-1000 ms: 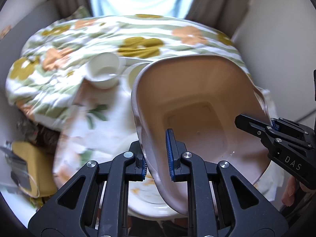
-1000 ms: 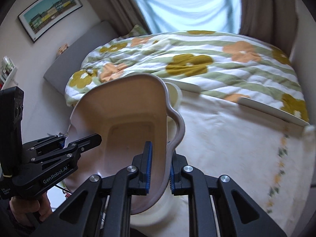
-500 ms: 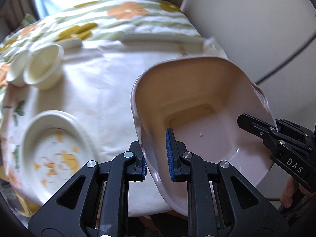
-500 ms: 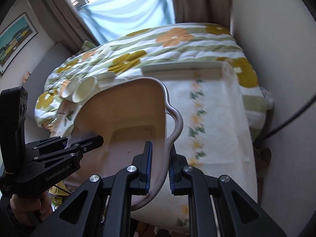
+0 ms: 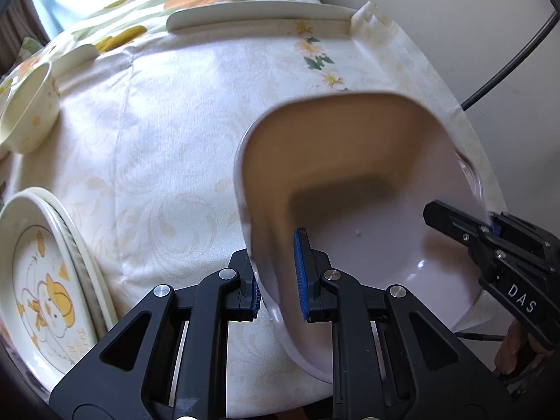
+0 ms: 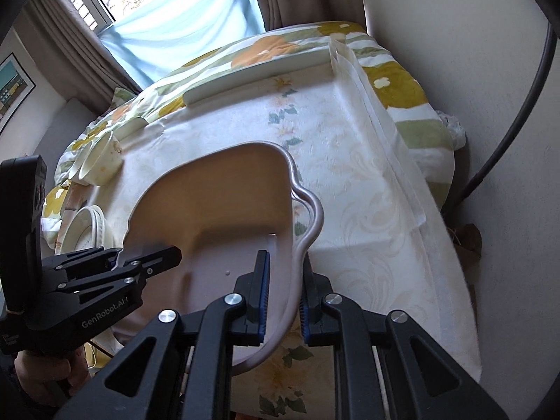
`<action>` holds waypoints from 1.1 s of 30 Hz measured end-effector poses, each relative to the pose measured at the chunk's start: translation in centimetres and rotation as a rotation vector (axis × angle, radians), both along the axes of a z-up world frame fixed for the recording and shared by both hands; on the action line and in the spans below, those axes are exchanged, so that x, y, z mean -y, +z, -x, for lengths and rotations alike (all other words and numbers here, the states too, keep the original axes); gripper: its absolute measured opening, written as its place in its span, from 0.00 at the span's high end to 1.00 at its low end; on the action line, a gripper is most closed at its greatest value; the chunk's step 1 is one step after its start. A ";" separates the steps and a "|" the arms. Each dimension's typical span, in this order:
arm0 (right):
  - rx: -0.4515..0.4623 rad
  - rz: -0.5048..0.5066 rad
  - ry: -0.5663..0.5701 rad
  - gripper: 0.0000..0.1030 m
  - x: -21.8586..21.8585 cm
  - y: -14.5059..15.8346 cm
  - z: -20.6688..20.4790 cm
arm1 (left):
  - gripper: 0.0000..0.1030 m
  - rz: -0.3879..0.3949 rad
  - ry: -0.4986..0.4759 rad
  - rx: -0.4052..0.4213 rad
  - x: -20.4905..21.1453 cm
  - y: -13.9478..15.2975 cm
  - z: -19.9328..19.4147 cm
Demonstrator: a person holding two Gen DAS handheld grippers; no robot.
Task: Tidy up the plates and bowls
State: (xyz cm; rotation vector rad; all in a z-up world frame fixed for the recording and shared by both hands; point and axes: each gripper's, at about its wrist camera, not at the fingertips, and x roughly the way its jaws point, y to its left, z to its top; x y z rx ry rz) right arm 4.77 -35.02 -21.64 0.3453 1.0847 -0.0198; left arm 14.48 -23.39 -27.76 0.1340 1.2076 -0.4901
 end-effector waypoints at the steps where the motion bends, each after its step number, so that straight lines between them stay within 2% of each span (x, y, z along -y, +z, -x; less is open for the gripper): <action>1: -0.004 -0.006 -0.001 0.87 0.1 -0.3 0.1 | 0.86 0.006 -0.002 -0.007 0.1 -0.2 -0.2; 10: -0.008 -0.057 -0.013 0.87 0.8 -0.9 0.3 | 0.85 -0.032 -0.004 -0.007 0.7 -0.8 -0.1; 12: -0.015 -0.072 -0.020 0.87 1.1 -1.1 0.1 | 0.72 -0.056 0.000 0.004 0.9 -0.8 -0.1; 14: -0.024 -0.059 -0.022 0.87 1.1 -1.1 0.0 | 0.22 -0.082 0.004 0.035 1.1 -0.6 0.0; 16: -0.026 -0.059 -0.020 0.86 0.9 -1.0 -0.1 | 0.13 -0.079 0.006 0.088 1.1 0.1 0.3; 20: -0.005 -0.061 -0.051 0.61 1.3 -0.8 0.1 | 0.13 -0.087 -0.003 0.098 1.2 0.5 0.2; 23: 0.004 -0.085 -0.068 0.60 2.0 -0.2 0.3 | 0.13 -0.091 0.008 0.095 0.7 1.0 0.2; 27: 0.020 -0.070 -0.057 0.60 2.0 1.9 0.7 | 0.13 -0.076 0.040 0.099 -0.8 3.2 0.6; 33: 0.118 -0.036 0.049 0.60 -0.6 8.2 0.8 | 0.13 -0.077 0.114 0.191 -4.7 9.9 2.3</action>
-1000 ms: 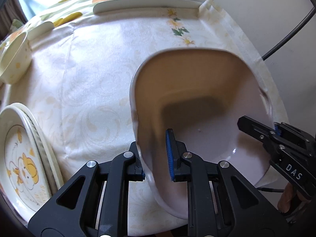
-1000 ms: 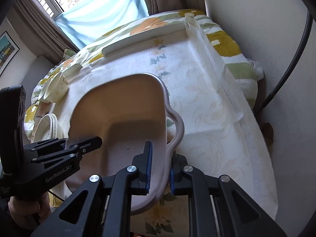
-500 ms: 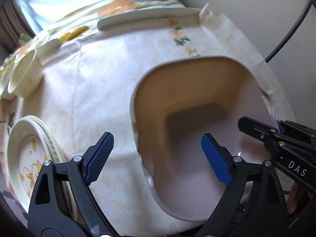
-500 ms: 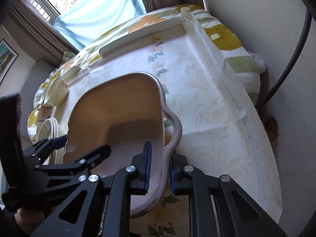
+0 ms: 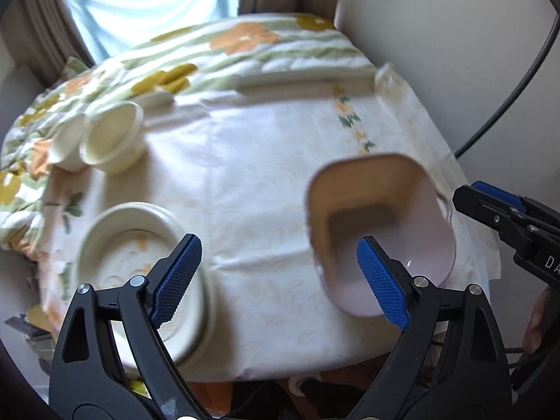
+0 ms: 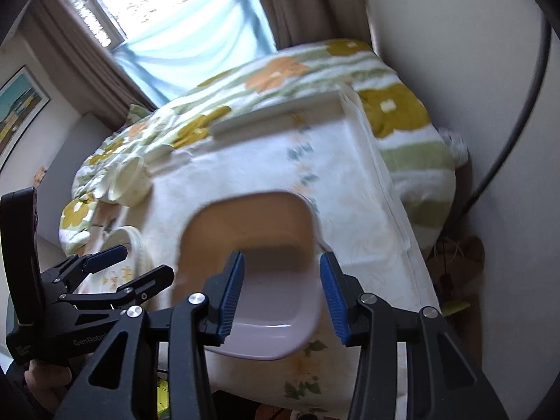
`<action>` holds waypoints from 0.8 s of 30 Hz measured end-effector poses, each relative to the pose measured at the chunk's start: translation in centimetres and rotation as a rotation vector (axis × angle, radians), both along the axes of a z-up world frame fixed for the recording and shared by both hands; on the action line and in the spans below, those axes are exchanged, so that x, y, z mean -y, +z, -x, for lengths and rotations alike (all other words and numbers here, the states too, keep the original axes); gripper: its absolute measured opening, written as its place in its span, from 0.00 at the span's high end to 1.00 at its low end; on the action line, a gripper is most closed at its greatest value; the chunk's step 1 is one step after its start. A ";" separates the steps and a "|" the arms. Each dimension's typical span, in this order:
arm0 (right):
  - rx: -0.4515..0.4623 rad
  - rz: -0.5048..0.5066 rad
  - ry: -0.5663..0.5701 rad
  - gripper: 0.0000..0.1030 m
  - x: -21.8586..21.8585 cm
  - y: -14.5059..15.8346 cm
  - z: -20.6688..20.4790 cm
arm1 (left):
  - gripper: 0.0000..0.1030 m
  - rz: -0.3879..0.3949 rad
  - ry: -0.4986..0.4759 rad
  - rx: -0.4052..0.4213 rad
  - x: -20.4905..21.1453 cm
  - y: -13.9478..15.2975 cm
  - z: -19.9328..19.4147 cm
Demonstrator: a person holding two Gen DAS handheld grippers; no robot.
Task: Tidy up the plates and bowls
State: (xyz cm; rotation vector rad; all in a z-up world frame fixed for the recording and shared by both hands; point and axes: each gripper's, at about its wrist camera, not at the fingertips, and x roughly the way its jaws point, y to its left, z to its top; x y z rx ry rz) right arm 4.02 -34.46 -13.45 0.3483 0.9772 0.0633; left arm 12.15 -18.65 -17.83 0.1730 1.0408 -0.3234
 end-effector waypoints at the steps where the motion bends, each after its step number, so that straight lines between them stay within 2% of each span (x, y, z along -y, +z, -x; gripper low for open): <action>1: 0.014 -0.001 0.019 0.60 -0.4 0.7 -0.2 | 0.12 -0.003 0.014 0.020 -0.7 1.1 0.2; 2: 0.033 -0.002 0.045 0.52 -1.2 1.8 -0.6 | 0.10 -0.011 0.034 0.048 -1.7 2.4 0.3; 3: 0.053 -0.005 0.071 0.36 -2.0 2.7 -1.1 | 0.08 -0.022 0.058 0.075 -2.6 3.4 0.4; 4: 0.073 -0.011 0.093 0.24 -2.7 3.5 -1.5 | 0.00 -0.037 0.091 0.110 -3.6 4.4 0.4; 5: 0.096 -0.013 0.108 0.05 -3.4 4.2 -1.9 | 0.00 -0.045 0.115 0.136 -4.4 5.1 0.3; 6: 0.127 -0.009 0.119 0.01 -4.0 4.8 -2.3 | 0.00 -0.059 0.141 0.154 -5.4 5.6 -0.1; 8: 0.196 0.015 0.147 0.01 -5.9 6.1 -3.2 | 0.00 -0.080 0.181 0.143 -7.1 5.9 -1.4; 12: 0.198 0.036 0.235 0.01 -9.7 7.5 -6.2 | 0.00 -0.039 0.220 0.144 -11.6 6.8 -3.4; 15: 0.155 0.042 0.293 0.01 -12.3 8.2 -9.1 | 0.00 -0.030 0.247 0.120 -14.8 7.2 -5.9; 18: 0.134 0.067 0.292 0.00 -14.4 8.4 -11.8 | 0.00 -0.035 0.286 0.092 -17.9 7.4 -8.7; 24: 0.029 0.064 0.332 0.01 -18.8 5.9 -18.2 | 0.00 0.018 0.314 -0.013 -22.9 5.3 -15.2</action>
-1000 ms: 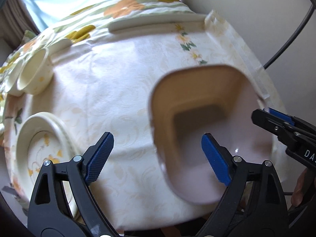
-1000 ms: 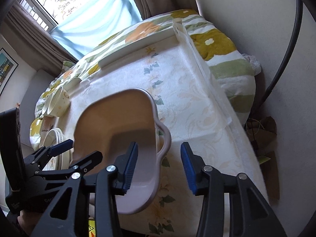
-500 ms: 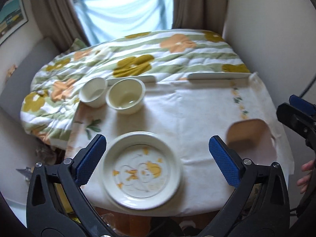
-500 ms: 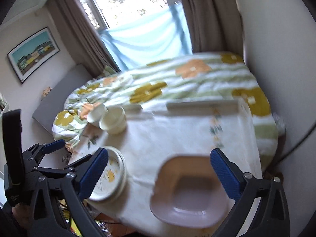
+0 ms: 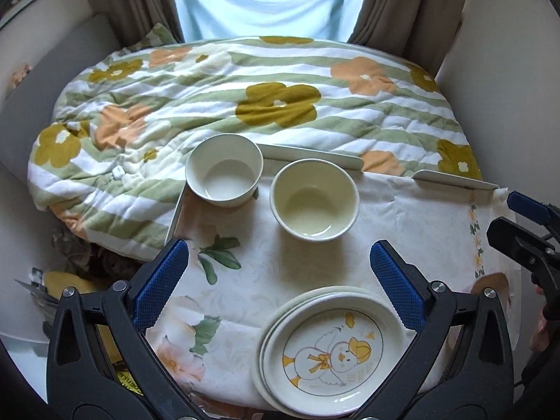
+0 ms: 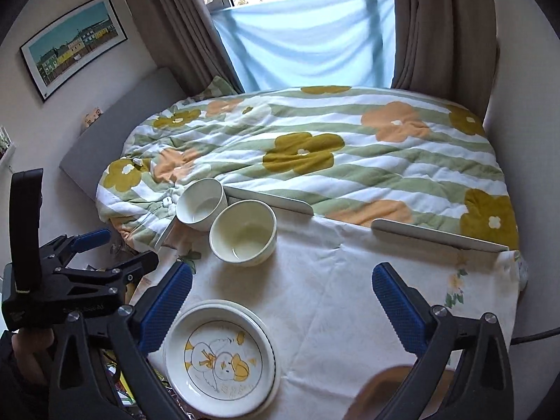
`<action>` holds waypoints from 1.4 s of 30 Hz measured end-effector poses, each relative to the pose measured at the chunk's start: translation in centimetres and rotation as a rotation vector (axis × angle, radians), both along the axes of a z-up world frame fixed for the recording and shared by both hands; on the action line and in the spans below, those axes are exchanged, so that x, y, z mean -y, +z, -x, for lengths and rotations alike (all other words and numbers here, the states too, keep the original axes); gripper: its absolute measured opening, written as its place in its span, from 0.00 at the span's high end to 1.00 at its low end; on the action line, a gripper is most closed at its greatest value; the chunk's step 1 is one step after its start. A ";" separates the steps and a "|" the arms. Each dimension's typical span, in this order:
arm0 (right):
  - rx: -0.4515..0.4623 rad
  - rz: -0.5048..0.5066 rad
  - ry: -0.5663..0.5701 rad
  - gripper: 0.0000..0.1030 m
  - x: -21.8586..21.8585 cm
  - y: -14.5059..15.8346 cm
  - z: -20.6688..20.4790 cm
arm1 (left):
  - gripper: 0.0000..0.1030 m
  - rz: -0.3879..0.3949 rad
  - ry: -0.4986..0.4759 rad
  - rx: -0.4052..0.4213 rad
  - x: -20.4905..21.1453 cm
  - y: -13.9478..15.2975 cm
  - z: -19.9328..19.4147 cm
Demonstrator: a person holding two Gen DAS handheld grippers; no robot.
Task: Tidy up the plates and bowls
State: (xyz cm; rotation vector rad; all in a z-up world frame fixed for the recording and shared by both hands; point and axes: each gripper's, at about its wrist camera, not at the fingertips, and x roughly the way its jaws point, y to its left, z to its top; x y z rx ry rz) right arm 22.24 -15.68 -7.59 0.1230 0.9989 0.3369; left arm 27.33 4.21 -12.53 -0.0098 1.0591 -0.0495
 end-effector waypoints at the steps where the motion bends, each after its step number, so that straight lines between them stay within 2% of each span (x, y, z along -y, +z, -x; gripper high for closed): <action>1: -0.026 -0.001 0.008 0.01 -0.9 -0.9 -1.2 | 0.00 0.017 -0.003 -0.024 -0.7 -0.8 -1.2; 4: -0.082 0.026 0.013 0.01 -2.5 -3.4 -3.8 | 0.02 0.059 -0.009 -0.087 -1.9 -3.5 -4.2; 6: -0.126 0.038 0.011 0.05 -3.4 -5.4 -5.3 | 0.11 0.087 -0.020 -0.130 -2.3 -5.5 -6.1; 7: -0.153 0.037 0.009 0.08 -3.9 -6.4 -6.0 | 0.20 0.100 -0.026 -0.154 -2.3 -6.6 -6.8; 8: -0.175 0.034 0.009 0.14 -4.2 -7.3 -6.6 | 0.29 0.111 -0.032 -0.176 -2.2 -7.6 -7.6; 11: -0.247 0.035 0.003 0.29 -5.3 -10.3 -8.1 | 0.45 0.141 -0.048 -0.226 -1.9 -10.3 -9.3; 12: -0.272 0.035 0.002 0.35 -5.7 -11.3 -8.6 | 0.46 0.149 -0.054 -0.241 -1.8 -11.1 -9.9; 15: -0.328 0.022 -0.005 0.45 -6.5 -13.6 -9.5 | 0.50 0.165 -0.071 -0.274 -1.5 -12.8 -11.0; 19: -0.367 0.019 -0.015 0.56 -7.1 -15.2 -10.4 | 0.64 0.193 -0.092 -0.310 -1.4 -14.2 -12.1; 21: -0.388 0.018 -0.022 0.67 -7.3 -15.7 -10.7 | 0.64 0.195 -0.103 -0.319 -1.2 -14.7 -12.4; 22: -0.401 0.011 -0.024 0.68 -7.4 -16.0 -10.7 | 0.65 0.193 -0.107 -0.322 -1.1 -14.9 -12.5; 25: -0.415 0.011 -0.025 0.71 -7.5 -16.4 -10.8 | 0.82 0.192 -0.115 -0.342 -0.6 -15.6 -12.8; 26: -0.420 0.011 -0.026 0.78 -7.6 -16.5 -10.9 | 0.83 0.186 -0.118 -0.349 -0.7 -15.8 -13.0; 27: -0.422 0.011 -0.030 0.79 -7.6 -16.6 -10.9 | 0.84 0.178 -0.119 -0.353 -0.5 -16.0 -13.0; 34: -0.429 0.016 -0.039 0.82 -7.5 -16.4 -11.2 | 0.84 0.171 -0.110 -0.358 -0.5 -15.8 -13.0; 42: -0.405 0.011 -0.053 0.85 -6.2 -15.2 -10.6 | 0.84 0.146 -0.130 -0.320 1.0 -13.7 -12.1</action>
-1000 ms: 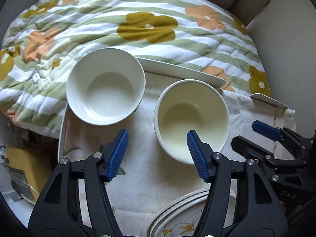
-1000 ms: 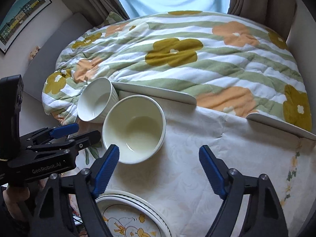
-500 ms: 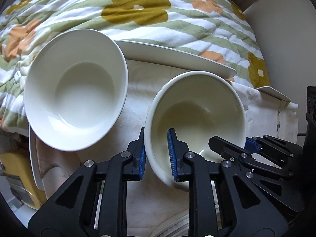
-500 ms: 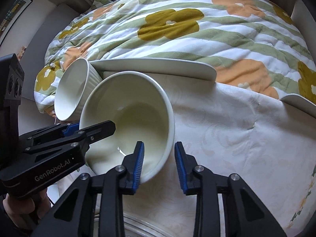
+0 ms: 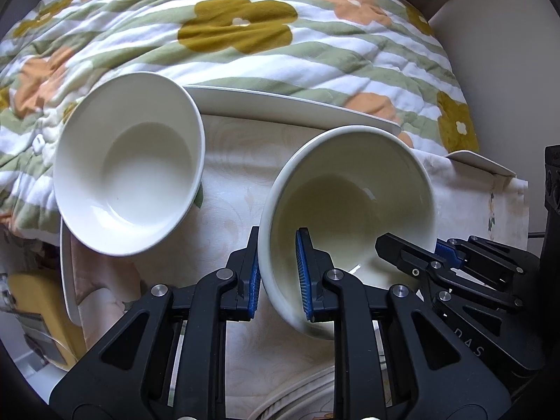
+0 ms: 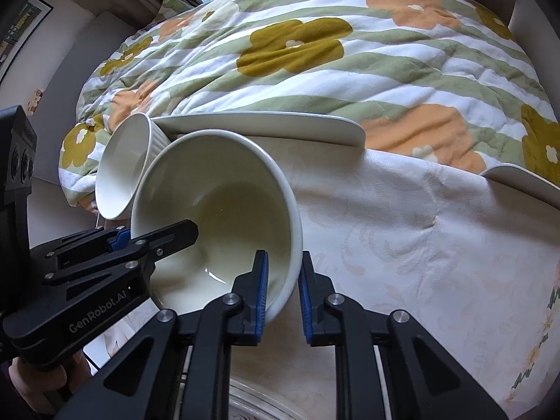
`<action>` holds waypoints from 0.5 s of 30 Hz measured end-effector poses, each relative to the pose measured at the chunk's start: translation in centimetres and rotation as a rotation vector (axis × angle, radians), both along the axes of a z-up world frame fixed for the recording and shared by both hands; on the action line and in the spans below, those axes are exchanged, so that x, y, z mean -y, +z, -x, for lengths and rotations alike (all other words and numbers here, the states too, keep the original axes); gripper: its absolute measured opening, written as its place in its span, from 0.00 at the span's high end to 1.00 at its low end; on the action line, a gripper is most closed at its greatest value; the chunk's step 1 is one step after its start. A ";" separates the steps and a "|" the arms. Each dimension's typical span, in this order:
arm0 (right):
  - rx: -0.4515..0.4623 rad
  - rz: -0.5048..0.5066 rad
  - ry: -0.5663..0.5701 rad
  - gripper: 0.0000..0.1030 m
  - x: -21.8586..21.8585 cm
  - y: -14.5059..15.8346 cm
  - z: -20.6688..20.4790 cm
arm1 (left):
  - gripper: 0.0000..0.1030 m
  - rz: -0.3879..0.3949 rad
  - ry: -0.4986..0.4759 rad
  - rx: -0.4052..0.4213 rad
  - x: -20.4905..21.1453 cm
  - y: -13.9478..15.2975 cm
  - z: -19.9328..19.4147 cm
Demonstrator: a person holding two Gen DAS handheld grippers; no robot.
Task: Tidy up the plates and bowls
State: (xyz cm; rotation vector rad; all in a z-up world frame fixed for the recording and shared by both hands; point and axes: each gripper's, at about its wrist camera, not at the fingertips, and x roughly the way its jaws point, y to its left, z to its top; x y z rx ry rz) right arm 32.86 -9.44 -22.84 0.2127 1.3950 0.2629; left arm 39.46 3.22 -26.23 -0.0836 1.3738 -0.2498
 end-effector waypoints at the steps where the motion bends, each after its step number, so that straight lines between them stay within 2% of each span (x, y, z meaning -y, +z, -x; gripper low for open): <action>1: 0.008 0.000 -0.003 0.85 0.3 0.4 0.2 | 0.84 -0.002 -0.004 0.005 0.3 0.4 0.2; 7: 0.044 0.002 -0.007 0.85 2.5 3.1 2.2 | 0.84 -0.006 -0.030 0.049 3.1 3.7 2.6; 15: 0.121 0.044 0.004 0.87 8.4 8.4 7.7 | 0.84 0.013 -0.065 0.113 9.7 8.4 8.9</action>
